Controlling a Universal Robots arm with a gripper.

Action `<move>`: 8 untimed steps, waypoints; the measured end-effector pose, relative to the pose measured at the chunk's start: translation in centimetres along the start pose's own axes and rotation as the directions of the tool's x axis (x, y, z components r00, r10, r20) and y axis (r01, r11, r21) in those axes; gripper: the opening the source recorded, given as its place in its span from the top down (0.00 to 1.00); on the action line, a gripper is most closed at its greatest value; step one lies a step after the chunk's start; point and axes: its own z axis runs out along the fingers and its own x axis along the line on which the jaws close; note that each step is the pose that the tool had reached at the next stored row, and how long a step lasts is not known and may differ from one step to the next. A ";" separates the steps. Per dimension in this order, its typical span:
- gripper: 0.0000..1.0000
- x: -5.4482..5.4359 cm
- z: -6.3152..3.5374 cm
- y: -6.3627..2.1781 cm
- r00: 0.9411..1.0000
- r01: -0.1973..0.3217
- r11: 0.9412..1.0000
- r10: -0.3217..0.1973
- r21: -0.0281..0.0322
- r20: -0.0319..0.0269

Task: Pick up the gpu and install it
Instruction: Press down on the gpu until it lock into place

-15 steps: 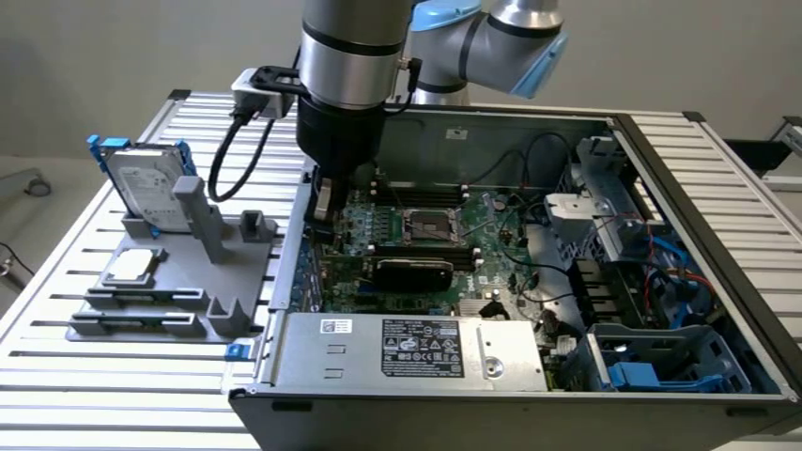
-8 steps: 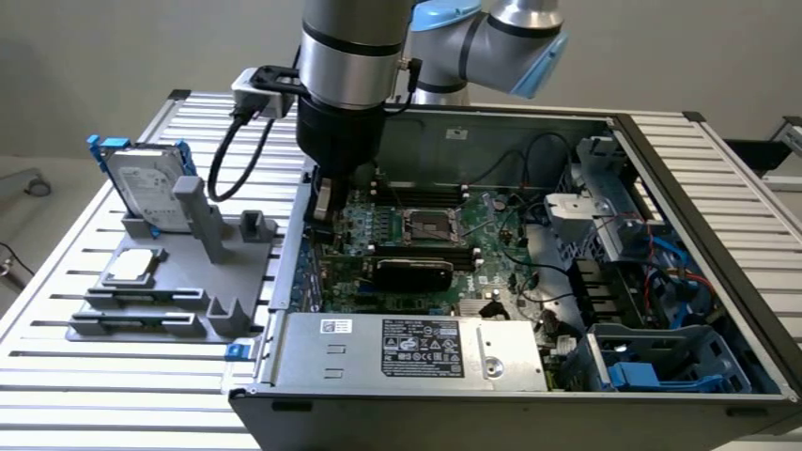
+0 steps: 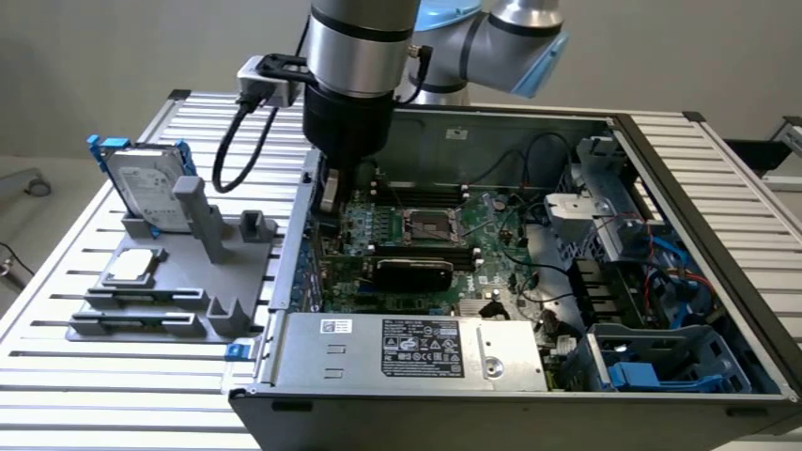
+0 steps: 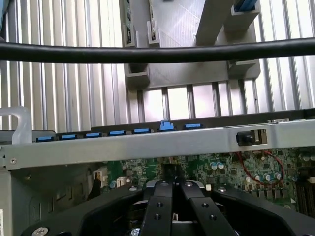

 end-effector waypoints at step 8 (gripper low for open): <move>0.89 0.0 -0.32 -1.89 1.000 -0.002 0.999 0.001 0.038 0.005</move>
